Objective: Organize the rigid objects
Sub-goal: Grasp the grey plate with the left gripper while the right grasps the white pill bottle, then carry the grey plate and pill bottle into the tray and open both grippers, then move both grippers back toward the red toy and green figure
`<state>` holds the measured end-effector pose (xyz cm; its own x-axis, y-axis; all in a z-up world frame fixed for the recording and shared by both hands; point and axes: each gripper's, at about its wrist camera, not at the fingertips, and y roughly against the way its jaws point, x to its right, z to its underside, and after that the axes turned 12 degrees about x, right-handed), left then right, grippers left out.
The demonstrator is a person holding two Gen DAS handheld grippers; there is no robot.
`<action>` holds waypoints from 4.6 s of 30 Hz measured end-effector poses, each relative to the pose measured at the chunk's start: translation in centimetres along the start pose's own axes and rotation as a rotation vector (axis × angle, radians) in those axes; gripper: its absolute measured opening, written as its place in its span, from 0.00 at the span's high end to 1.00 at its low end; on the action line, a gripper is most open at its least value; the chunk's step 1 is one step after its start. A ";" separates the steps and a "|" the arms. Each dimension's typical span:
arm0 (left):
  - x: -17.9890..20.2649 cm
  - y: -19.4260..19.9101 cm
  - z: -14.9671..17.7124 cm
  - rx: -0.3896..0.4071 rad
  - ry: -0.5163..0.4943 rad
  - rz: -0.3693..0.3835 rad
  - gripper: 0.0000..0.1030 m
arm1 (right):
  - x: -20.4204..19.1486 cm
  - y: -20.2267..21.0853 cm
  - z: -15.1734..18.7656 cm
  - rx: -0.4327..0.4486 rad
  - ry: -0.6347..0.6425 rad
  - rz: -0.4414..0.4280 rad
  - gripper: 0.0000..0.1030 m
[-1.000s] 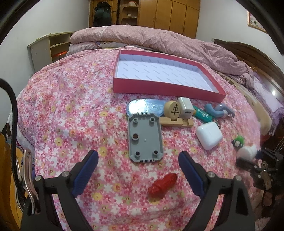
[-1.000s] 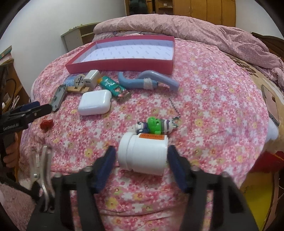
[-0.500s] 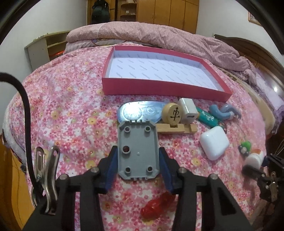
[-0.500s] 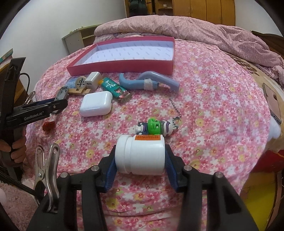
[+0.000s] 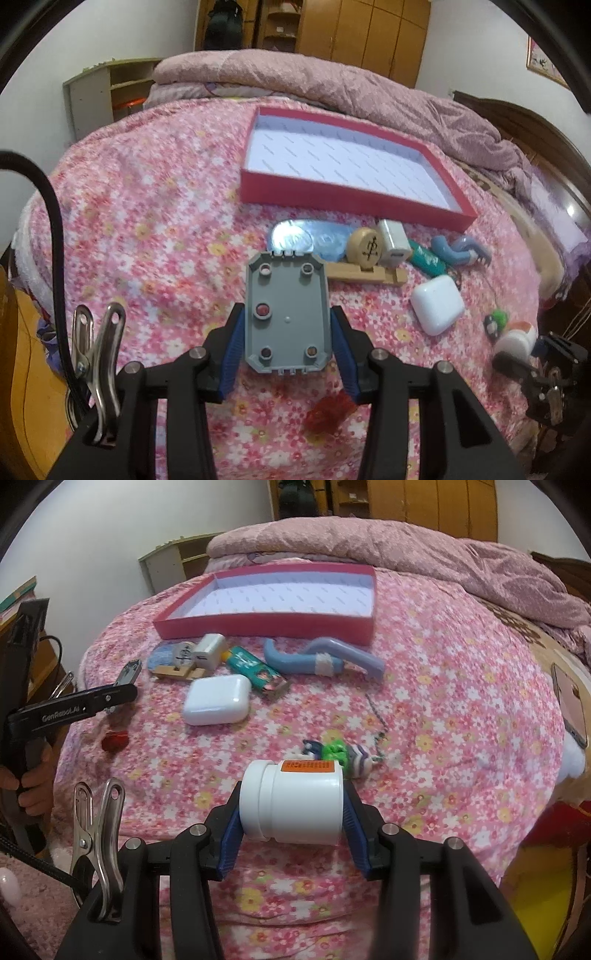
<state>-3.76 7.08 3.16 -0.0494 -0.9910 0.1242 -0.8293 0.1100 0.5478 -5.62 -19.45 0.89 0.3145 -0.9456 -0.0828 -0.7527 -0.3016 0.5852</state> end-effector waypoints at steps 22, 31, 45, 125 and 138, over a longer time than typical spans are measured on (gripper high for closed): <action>2.6 1.3 -7.0 0.114 -0.089 0.042 0.55 | -0.7 1.0 -6.8 0.096 0.041 -0.024 0.52; 3.6 -1.7 -10.2 0.119 -0.089 0.061 0.55 | 0.3 -1.7 -10.9 0.107 0.025 -0.022 0.52; 3.1 -8.4 -10.9 0.011 -0.033 0.038 0.55 | 3.0 -8.0 -13.6 0.053 -0.059 0.001 0.52; 0.5 1.4 -0.4 -0.130 -0.020 0.068 0.38 | 1.4 0.9 -2.0 0.020 0.011 0.082 0.38; 1.3 1.7 2.3 -0.215 -0.036 0.116 0.38 | 1.7 -0.6 -0.4 -0.022 -0.014 0.087 0.38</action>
<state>-6.51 5.84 2.29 -0.1600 -0.9725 0.1694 -0.6795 0.2329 0.6957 -4.36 -20.79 0.73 0.2397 -0.9699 -0.0420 -0.7640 -0.2151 0.6083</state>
